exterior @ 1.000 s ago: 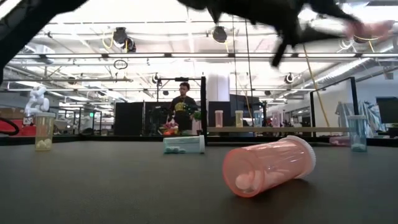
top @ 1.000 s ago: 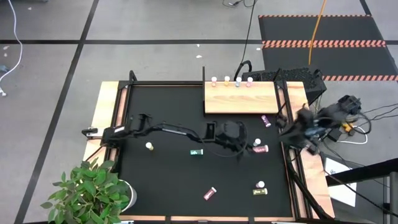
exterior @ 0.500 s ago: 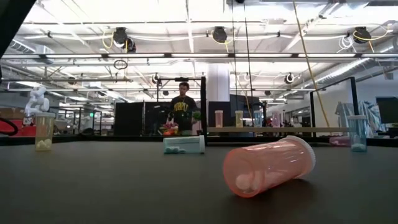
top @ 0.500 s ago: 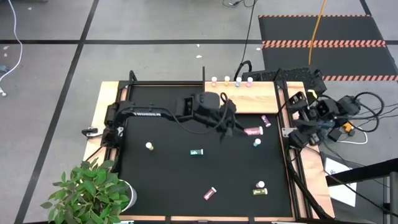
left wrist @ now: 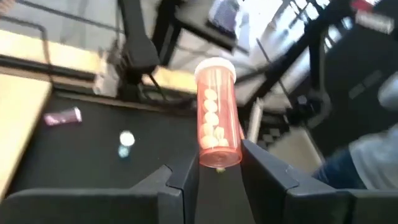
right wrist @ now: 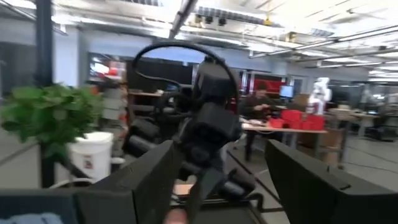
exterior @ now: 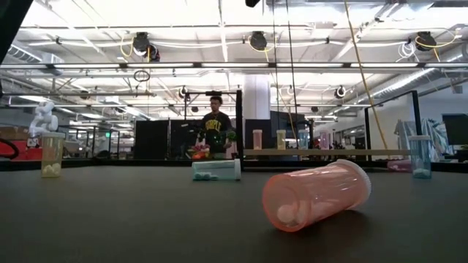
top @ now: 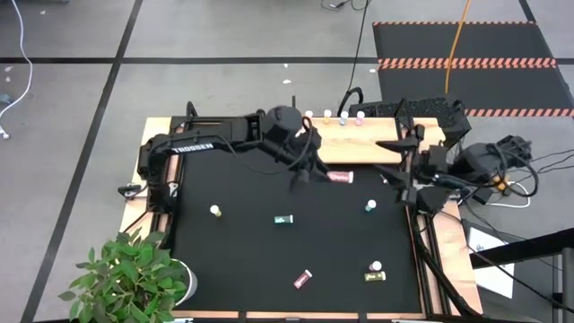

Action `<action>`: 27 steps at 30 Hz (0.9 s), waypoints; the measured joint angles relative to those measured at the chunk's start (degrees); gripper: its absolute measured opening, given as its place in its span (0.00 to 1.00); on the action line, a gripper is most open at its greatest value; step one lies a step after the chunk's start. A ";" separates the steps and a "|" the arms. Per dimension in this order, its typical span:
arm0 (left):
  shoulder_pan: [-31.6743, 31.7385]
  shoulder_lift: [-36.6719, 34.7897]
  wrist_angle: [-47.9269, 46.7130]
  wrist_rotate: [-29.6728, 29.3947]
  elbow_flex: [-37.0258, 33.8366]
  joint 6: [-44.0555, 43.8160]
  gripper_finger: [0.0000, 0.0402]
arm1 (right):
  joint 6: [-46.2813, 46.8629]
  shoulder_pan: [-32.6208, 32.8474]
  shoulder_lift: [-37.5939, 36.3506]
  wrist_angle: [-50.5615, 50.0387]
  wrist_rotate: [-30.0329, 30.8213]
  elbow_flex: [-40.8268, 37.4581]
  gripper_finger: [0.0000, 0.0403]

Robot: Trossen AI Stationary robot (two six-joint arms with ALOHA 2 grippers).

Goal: Pick and place medicine bottles onto shelf by color
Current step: Put the top pink pill bottle aligned with the other pink pill bottle on the shelf

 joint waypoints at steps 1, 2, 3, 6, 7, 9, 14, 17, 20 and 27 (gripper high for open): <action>0.79 -0.20 -2.03 1.62 -0.01 1.39 0.26 | -0.03 -0.91 1.22 -0.40 -0.01 1.26 0.62; 1.62 -0.28 -3.26 2.98 -0.02 2.71 0.26 | 0.03 -1.92 2.33 -1.38 -0.04 2.46 0.62; 2.56 -0.30 -3.85 4.12 -0.02 3.96 0.26 | 0.39 -3.03 3.41 -3.03 -0.09 3.53 0.62; 5.11 -0.39 -7.09 8.41 -0.02 7.46 0.26 | 4.78 -7.32 6.43 -7.69 -3.69 5.90 0.62; 5.83 -0.39 -7.96 10.15 -0.02 8.76 0.26 | 8.21 -9.18 7.40 -9.44 -5.56 6.45 0.62; 7.18 -0.39 -10.80 13.49 -0.02 11.54 0.26 | 15.42 -13.14 9.13 -13.43 -9.35 7.24 0.62; 10.71 -0.54 -12.91 19.63 -6.28 16.71 0.26 | 22.17 -19.38 11.70 -17.19 -16.39 6.50 0.59; 12.46 -0.63 -11.13 25.85 -12.58 16.96 0.26 | 23.92 -20.80 12.81 -17.03 -17.21 5.14 0.59; 12.91 -0.84 -5.42 31.07 -19.01 16.01 0.26 | 22.33 -21.37 13.89 -16.53 -17.76 3.09 0.59; 9.95 -0.74 12.90 35.35 -26.28 8.95 0.26 | 19.32 -20.23 14.81 -14.56 -18.14 -0.46 0.56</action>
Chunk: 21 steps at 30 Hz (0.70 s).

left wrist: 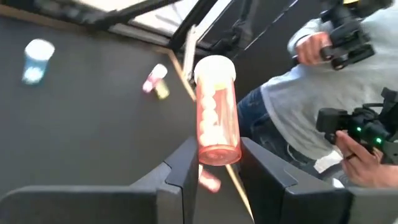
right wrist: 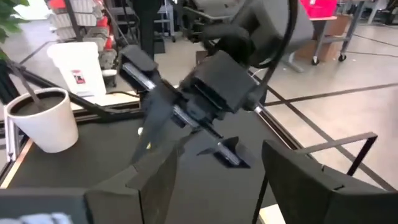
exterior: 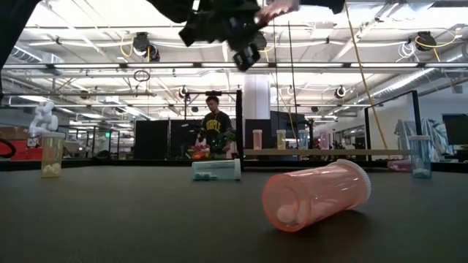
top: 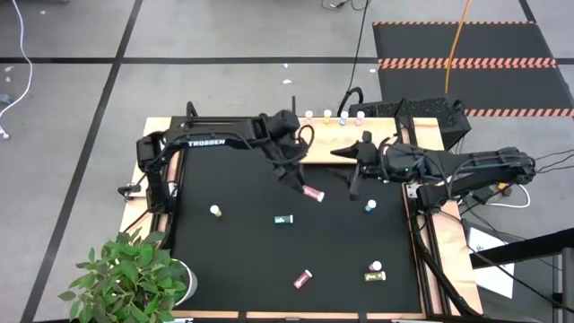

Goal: Pick and place medicine bottles onto shelf by color
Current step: Put the top pink pill bottle aligned with the other pink pill bottle on the shelf

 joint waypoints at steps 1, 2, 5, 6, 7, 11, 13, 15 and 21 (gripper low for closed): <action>-0.43 0.00 3.17 0.04 -0.04 -1.57 0.26 | -0.94 0.38 -0.30 -0.28 -0.05 -0.02 0.55; -0.75 0.00 7.41 0.10 -0.04 -3.46 0.26 | -2.10 0.71 -0.78 -0.66 -0.10 -0.04 0.55; -0.28 -0.09 20.41 0.02 0.01 -11.01 0.26 | -6.64 1.45 -3.32 -0.33 -0.06 -0.08 0.54; 0.12 -0.09 24.68 -0.49 0.01 -14.23 0.26 | -8.52 1.53 -4.43 -0.33 -0.01 -0.08 0.53; 0.68 -0.09 28.76 -1.39 0.01 -17.65 0.26 | -10.75 1.63 -5.45 -0.34 0.08 -0.08 0.53; 3.00 -0.09 40.50 -2.63 0.03 -27.62 0.26 | -16.09 1.71 -9.28 0.06 0.19 -0.08 0.53; 3.81 -0.09 41.91 -3.06 0.05 -29.51 0.26 | -16.31 1.59 -10.56 1.01 0.14 -0.08 0.53; 4.43 -0.09 42.06 -3.31 0.03 -30.63 0.26 | -16.69 1.17 -11.23 2.81 -0.02 -0.08 0.53; 4.62 -0.09 42.15 -5.91 0.05 -31.46 0.26 | -19.35 0.85 -11.45 6.41 0.07 -0.06 0.53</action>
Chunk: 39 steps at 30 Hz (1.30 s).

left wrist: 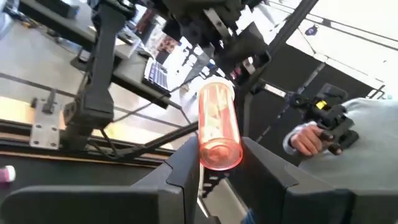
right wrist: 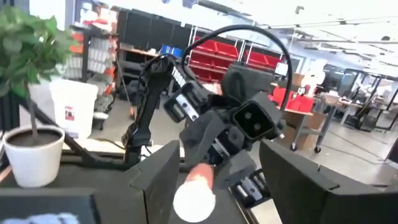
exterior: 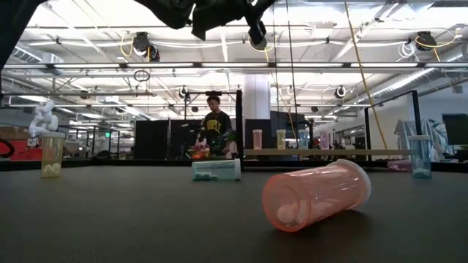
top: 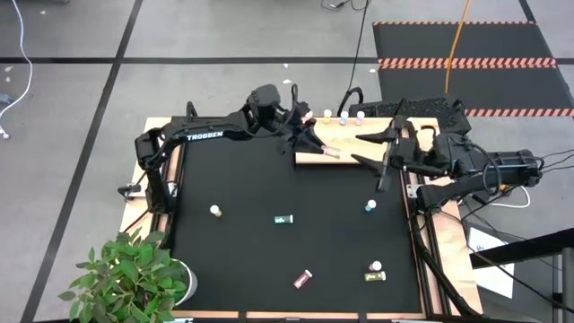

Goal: Pick and place medicine bottles onto shelf by color
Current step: Put the top pink pill bottle aligned with the other pink pill bottle on the shelf

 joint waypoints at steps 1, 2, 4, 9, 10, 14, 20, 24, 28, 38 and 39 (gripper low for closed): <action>-0.12 0.00 0.46 -0.23 -0.01 0.08 0.26 | -0.45 0.02 0.41 -0.29 -0.01 0.00 0.53; -0.22 0.00 1.47 -0.31 -0.01 -0.24 0.26 | -1.06 0.00 0.89 -0.37 -0.04 0.00 0.53; -0.50 0.02 4.29 -0.62 -0.02 -1.47 0.26 | -2.41 0.00 2.11 -0.35 -0.11 0.00 0.53; -0.76 0.02 9.94 -1.85 0.00 -3.92 0.26 | -4.45 0.02 4.46 0.95 0.04 0.00 0.53; -0.76 0.02 10.81 -1.99 0.00 -4.59 0.26 | -4.49 0.04 4.81 1.93 0.16 0.00 0.53; -0.76 0.02 12.32 -2.23 0.00 -6.07 0.26 | -4.50 0.04 5.20 6.56 0.31 0.00 0.53; -0.76 0.02 13.08 -2.25 0.00 -6.22 0.26 | -4.61 0.02 4.88 7.00 0.39 0.00 0.52; -0.76 0.02 13.22 -2.28 0.00 -6.22 0.26 | -5.47 0.02 4.84 7.00 0.40 0.00 0.48; -0.78 0.02 13.24 -2.81 0.00 -6.20 0.26 | -5.61 -0.36 4.84 7.00 0.39 0.00 0.41; -1.16 0.02 13.22 -4.56 0.00 -5.61 0.26 | -5.76 -0.79 4.76 6.32 0.43 0.00 0.27; -1.16 0.02 13.24 -5.26 0.00 -5.68 0.27 | -5.74 -0.80 4.75 6.30 0.44 0.00 0.27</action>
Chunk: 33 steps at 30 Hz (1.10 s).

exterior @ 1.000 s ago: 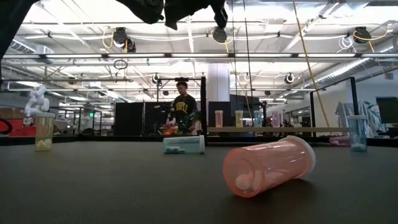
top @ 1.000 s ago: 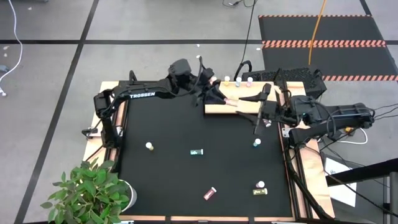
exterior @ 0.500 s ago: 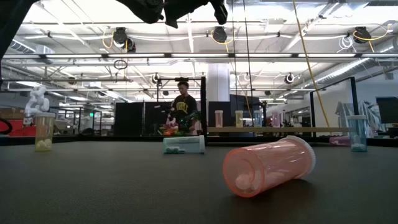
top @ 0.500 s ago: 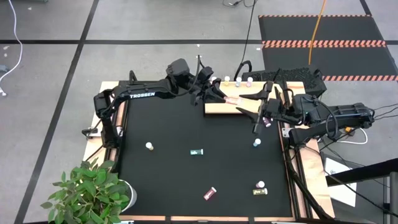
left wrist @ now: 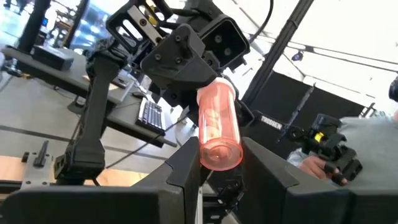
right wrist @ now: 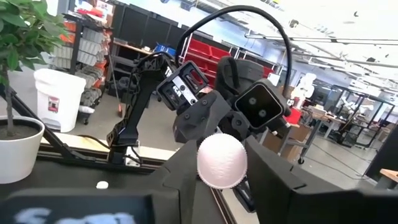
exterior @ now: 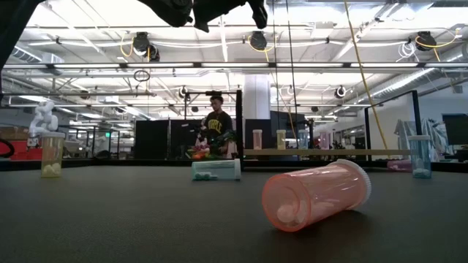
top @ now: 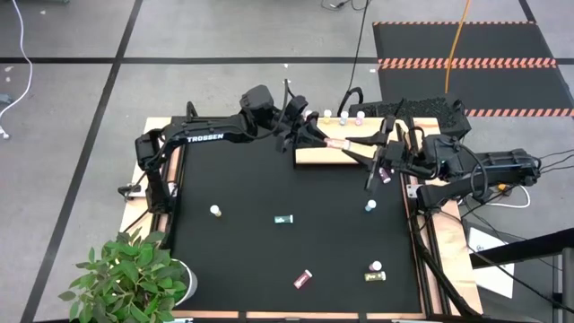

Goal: Pick and place medicine bottles onto shelf by color
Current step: Put the top pink pill bottle aligned with the other pink pill bottle on the shelf

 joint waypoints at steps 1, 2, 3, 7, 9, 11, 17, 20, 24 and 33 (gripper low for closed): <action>-0.01 0.00 0.03 -0.63 0.00 -0.23 0.27 | 0.01 -0.01 -0.01 -0.03 0.08 0.00 0.27; -0.15 0.00 0.06 -1.04 0.00 -0.39 0.27 | 0.01 -0.03 0.00 -0.10 0.16 0.00 0.27; -0.34 0.00 0.04 -1.39 0.00 -0.38 0.28 | 0.02 -0.03 0.00 -0.15 0.29 0.00 0.28; -1.01 0.00 -0.01 -3.23 0.00 -1.22 0.36 | 0.32 -0.01 0.13 -0.27 -0.04 0.00 0.29; -0.74 0.00 -0.23 -3.09 0.00 -3.67 0.42 | 0.32 0.02 0.28 -0.83 -0.14 -0.08 0.29; 0.30 0.00 -0.60 -1.90 0.00 -5.27 0.48 | 0.26 0.01 0.12 -0.56 -0.12 0.08 0.29; 6.10 -1.70 -0.92 9.93 0.00 -16.55 0.60 | -1.21 -1.10 1.01 -3.32 -0.26 3.20 0.29; 8.13 -5.18 -1.99 11.73 0.00 -17.06 0.60 | -1.41 -3.68 3.06 -8.49 -0.39 7.19 0.29; 10.80 -11.16 -7.16 13.14 0.04 -12.68 0.54 | -1.32 -8.46 7.72 -14.82 -1.71 12.84 0.29; 15.64 -21.92 -37.83 2.85 0.13 23.92 0.37 | 7.81 -23.77 22.80 -22.24 -12.35 19.17 0.29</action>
